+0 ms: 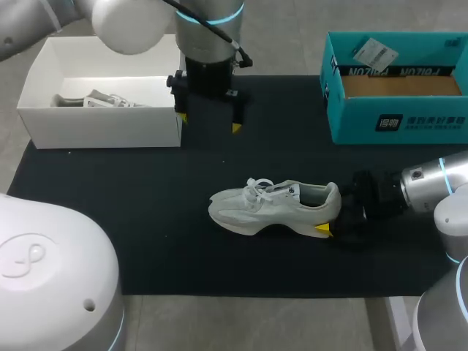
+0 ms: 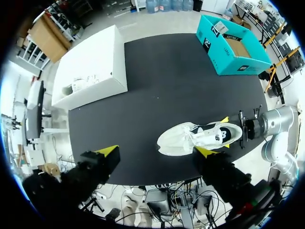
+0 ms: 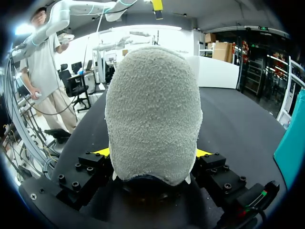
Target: Take the shoe out of the shoebox, open the shoe tongue, remove and reinsert the insole, then place the shoe into the shoebox
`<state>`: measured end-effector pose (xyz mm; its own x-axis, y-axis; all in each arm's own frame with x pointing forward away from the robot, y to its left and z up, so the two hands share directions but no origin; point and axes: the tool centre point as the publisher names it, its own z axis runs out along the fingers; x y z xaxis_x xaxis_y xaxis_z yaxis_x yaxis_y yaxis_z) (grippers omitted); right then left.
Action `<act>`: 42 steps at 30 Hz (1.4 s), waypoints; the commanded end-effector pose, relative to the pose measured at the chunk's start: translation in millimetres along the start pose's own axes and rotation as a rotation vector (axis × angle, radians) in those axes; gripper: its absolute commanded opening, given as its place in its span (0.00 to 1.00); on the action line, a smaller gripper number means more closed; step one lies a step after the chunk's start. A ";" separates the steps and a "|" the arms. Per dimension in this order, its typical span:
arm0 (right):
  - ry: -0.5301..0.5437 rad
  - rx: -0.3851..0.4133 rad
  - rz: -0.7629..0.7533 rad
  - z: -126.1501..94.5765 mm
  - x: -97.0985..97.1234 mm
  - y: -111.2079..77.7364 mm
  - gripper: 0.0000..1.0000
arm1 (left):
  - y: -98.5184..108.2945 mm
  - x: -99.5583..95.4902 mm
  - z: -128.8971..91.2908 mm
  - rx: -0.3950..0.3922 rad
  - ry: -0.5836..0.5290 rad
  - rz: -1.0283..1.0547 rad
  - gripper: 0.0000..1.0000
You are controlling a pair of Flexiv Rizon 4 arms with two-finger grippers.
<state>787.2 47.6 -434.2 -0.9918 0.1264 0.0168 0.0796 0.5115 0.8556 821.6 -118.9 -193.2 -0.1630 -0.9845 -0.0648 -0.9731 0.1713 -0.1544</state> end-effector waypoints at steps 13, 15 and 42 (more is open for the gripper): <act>-0.002 0.003 0.001 5.1 -1.8 -3.0 0.00 | 6.4 27.8 11.2 -0.009 -0.002 0.024 1.00; -0.002 0.003 0.001 5.1 -1.8 -3.0 0.00 | 6.4 27.8 11.2 -0.009 -0.002 0.024 1.00; -0.002 0.003 0.001 5.1 -1.8 -3.0 0.00 | 36.4 132.6 83.9 -0.143 -0.014 -0.107 1.00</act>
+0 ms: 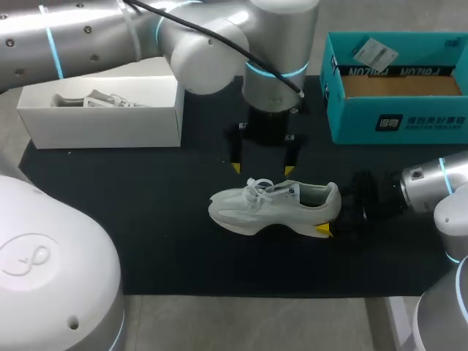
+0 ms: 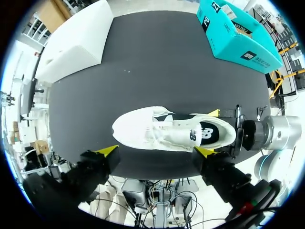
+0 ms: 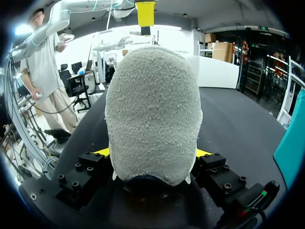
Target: Take the shoe out of the shoebox, open the shoe tongue, remove and reinsert the insole, then place the shoe into the shoebox
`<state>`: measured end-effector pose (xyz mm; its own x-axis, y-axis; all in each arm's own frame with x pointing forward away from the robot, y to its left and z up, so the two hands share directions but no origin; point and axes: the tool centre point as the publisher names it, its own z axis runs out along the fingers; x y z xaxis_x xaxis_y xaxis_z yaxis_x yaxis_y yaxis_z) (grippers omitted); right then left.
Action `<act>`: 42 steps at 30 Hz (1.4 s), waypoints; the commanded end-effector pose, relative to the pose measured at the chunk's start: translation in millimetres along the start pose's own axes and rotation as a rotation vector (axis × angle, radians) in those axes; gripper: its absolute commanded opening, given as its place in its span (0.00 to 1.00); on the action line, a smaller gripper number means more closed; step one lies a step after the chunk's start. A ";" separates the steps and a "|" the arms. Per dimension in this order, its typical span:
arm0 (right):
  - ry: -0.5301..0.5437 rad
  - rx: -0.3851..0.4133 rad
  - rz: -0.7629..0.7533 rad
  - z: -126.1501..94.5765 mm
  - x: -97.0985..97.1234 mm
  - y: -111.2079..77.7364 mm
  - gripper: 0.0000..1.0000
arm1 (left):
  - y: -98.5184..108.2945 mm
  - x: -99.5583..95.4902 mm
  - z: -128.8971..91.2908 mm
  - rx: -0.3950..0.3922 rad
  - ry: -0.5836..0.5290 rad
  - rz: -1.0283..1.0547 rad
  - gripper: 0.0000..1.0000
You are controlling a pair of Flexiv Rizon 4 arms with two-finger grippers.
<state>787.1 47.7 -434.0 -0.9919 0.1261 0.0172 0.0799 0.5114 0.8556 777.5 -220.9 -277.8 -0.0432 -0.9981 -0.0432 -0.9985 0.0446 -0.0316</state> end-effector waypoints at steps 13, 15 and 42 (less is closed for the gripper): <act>-0.003 0.003 0.001 5.0 -1.9 -3.2 0.00 | 0.5 49.2 42.0 0.005 -0.068 -0.010 1.00; -0.003 0.003 0.001 5.0 -1.9 -3.2 0.00 | 0.7 52.8 45.0 0.022 -0.083 -0.002 1.00; -0.003 0.003 0.001 5.0 -1.9 -3.2 0.00 | -17.1 13.1 56.7 0.068 -0.231 -0.059 0.75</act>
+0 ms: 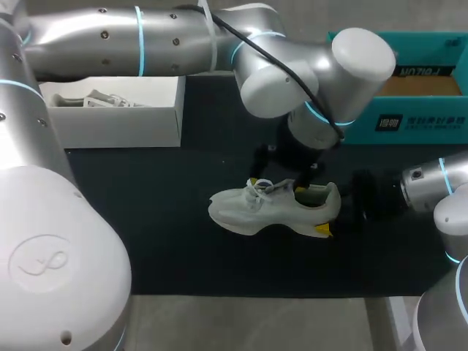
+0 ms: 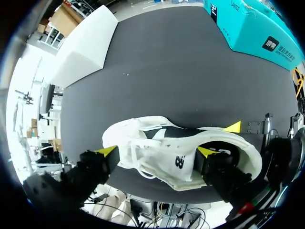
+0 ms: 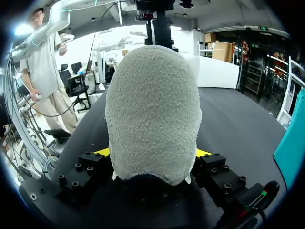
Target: Take the shoe out of the shoebox, open the shoe tongue, remove and reinsert the insole, then place the shoe into the shoebox
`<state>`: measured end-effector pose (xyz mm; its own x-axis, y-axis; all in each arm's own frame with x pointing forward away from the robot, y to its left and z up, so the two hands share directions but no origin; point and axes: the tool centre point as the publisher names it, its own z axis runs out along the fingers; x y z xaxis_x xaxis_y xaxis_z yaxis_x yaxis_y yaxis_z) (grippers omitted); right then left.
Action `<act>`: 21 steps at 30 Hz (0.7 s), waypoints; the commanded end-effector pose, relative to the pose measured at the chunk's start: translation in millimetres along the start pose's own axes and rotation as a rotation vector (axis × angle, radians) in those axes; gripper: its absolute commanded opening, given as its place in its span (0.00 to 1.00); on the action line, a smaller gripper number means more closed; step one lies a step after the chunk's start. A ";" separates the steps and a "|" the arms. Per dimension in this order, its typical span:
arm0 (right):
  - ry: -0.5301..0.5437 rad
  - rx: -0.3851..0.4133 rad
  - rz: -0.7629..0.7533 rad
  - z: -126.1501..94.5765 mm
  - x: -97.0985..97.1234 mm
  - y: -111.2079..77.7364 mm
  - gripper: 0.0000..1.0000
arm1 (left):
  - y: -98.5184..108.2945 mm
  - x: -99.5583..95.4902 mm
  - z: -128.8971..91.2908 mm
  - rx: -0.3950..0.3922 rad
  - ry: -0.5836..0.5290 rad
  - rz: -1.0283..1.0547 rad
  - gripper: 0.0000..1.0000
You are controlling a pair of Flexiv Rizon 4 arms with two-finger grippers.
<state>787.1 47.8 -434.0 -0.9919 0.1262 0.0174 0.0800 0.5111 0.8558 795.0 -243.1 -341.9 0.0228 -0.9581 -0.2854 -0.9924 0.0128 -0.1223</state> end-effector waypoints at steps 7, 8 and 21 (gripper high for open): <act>-0.002 0.003 0.001 5.0 -1.9 -3.3 0.00 | -4.5 -15.3 -5.9 -0.074 0.060 -0.040 0.00; -0.002 0.003 0.001 5.0 -1.9 -3.3 0.00 | -4.4 -15.1 -7.8 -0.089 0.073 -0.043 0.00; -0.002 0.003 0.001 5.0 -1.9 -3.3 0.00 | -8.6 -28.2 -31.2 -0.133 0.168 -0.038 0.00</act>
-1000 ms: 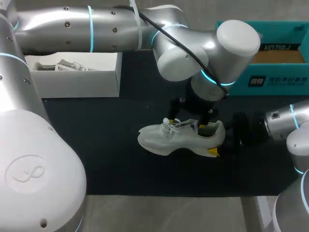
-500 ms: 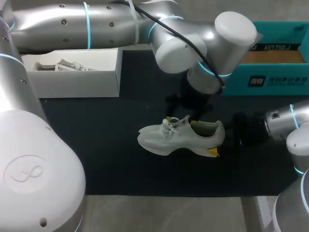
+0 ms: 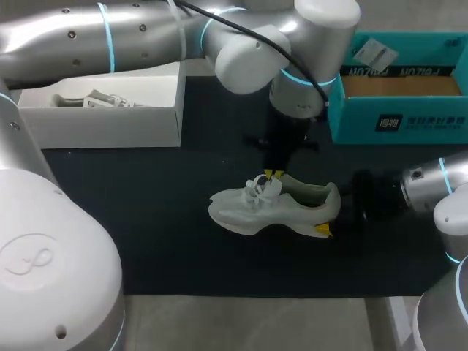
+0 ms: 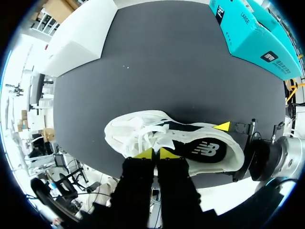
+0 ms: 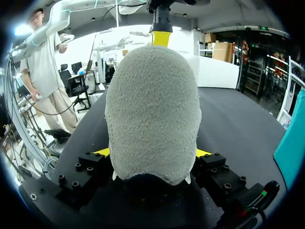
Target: Take the shoe out of the shoebox, open the shoe tongue, remove and reinsert the insole, then place the shoe into the shoebox
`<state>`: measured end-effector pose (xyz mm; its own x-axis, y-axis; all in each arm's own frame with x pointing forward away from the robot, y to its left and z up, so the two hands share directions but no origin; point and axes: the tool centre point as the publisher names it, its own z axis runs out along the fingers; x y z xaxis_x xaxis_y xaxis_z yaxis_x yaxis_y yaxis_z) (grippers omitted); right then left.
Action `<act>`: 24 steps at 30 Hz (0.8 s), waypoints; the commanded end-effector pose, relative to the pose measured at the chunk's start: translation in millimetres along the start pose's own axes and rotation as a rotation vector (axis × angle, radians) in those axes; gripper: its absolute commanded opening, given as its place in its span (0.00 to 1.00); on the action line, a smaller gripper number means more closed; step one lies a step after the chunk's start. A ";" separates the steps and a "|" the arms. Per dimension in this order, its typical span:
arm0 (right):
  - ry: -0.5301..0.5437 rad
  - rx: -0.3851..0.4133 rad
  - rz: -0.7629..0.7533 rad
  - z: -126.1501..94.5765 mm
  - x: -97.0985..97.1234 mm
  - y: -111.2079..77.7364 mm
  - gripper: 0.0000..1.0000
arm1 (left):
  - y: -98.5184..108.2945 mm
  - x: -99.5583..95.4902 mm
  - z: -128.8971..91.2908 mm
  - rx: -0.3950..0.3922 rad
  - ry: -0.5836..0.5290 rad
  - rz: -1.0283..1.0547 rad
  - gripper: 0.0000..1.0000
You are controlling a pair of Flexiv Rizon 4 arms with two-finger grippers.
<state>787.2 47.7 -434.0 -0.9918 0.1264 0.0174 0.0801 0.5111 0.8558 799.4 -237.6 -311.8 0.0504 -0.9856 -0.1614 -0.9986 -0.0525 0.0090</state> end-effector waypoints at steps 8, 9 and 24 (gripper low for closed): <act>-0.002 0.003 0.000 5.1 -1.9 -3.2 0.00 | -12.5 -29.7 -14.9 0.020 0.060 -0.016 0.00; -0.002 0.003 0.000 5.1 -1.9 -3.2 0.00 | -13.1 -32.3 -15.8 0.021 0.062 -0.018 0.00; -0.002 0.003 0.000 5.1 -1.9 -3.2 0.00 | -28.6 -74.4 0.9 0.044 0.036 -0.086 0.00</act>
<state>788.0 48.0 -433.9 -0.9916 0.1278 0.0171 0.0806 0.5106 0.8560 825.6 -172.0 -296.7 0.1329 -0.9793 -0.1528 -0.9908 -0.1275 -0.0445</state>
